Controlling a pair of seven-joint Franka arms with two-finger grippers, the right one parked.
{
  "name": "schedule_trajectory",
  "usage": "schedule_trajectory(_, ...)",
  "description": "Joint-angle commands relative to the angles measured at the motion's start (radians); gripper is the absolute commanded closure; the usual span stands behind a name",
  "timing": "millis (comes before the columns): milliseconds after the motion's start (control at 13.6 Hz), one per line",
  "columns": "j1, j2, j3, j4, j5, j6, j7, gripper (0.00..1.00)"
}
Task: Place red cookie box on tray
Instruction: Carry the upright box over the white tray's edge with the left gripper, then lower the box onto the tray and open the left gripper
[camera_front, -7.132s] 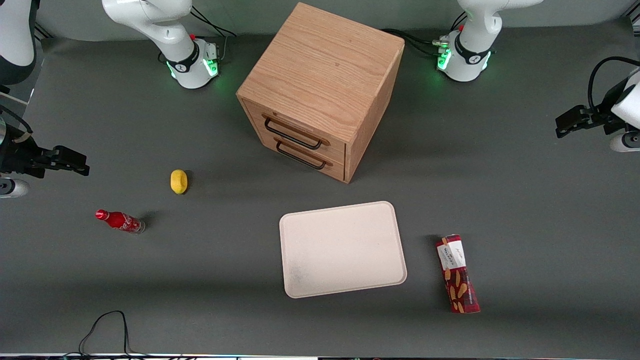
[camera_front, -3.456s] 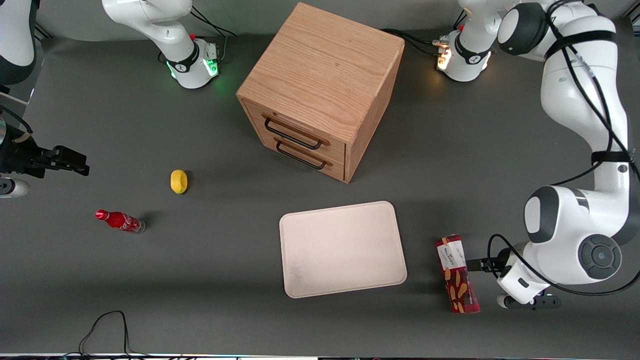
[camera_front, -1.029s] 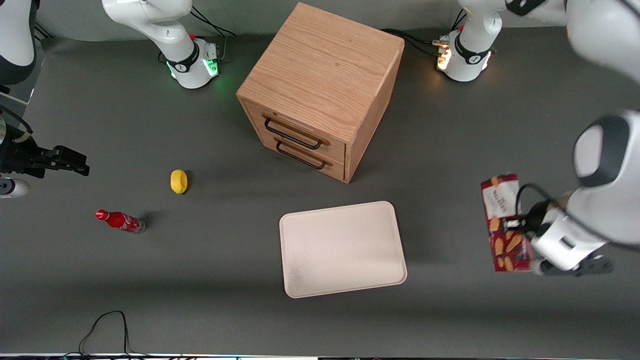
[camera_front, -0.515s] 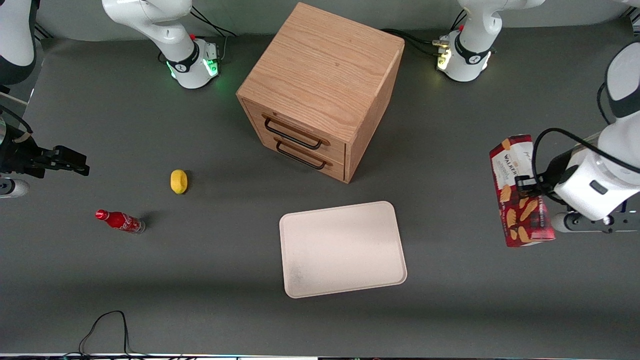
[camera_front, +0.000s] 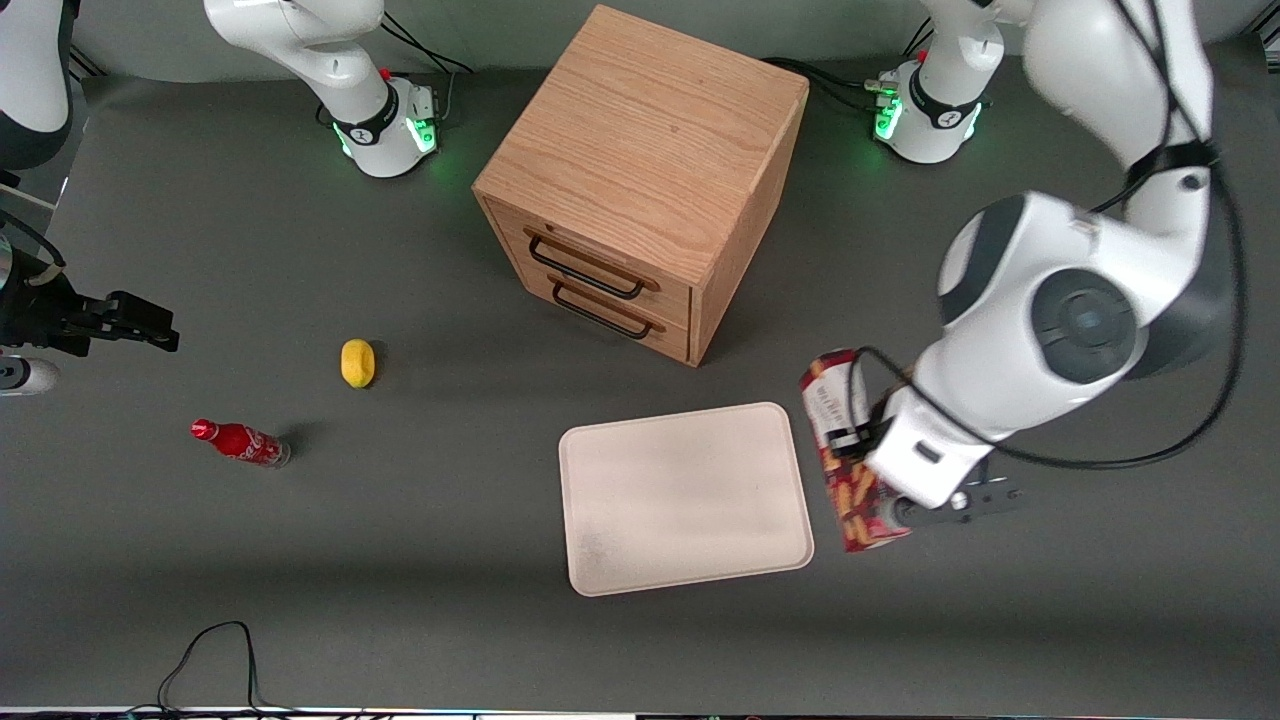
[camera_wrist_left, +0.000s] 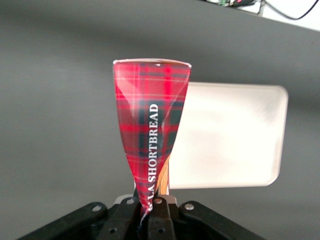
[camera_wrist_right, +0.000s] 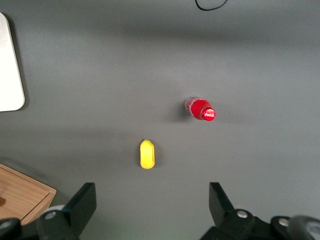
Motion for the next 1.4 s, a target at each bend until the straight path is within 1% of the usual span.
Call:
schedule_trajectory(0,-0.038,0.078,0.020,0.105,0.008,0.012,-0.050,1.00)
schedule_trajectory(74,-0.045,0.094,0.020,0.105,0.028,0.015,-0.050,1.00)
schedule_trajectory(221,-0.071,0.140,0.018,0.095,0.106,0.040,-0.050,1.00)
schedule_trajectory(294,-0.084,0.153,0.018,0.060,0.113,0.091,-0.050,1.00)
schedule_trajectory(441,-0.083,0.156,0.020,-0.070,0.131,0.232,-0.049,1.00)
schedule_trajectory(588,-0.077,0.157,0.020,-0.173,0.171,0.352,-0.042,1.00)
schedule_trajectory(662,-0.072,0.159,0.020,-0.200,0.166,0.383,-0.039,1.00)
schedule_trajectory(956,-0.060,0.165,0.020,-0.250,0.169,0.411,-0.041,1.00)
schedule_trajectory(1324,-0.034,0.174,0.018,-0.275,0.156,0.439,-0.041,1.00)
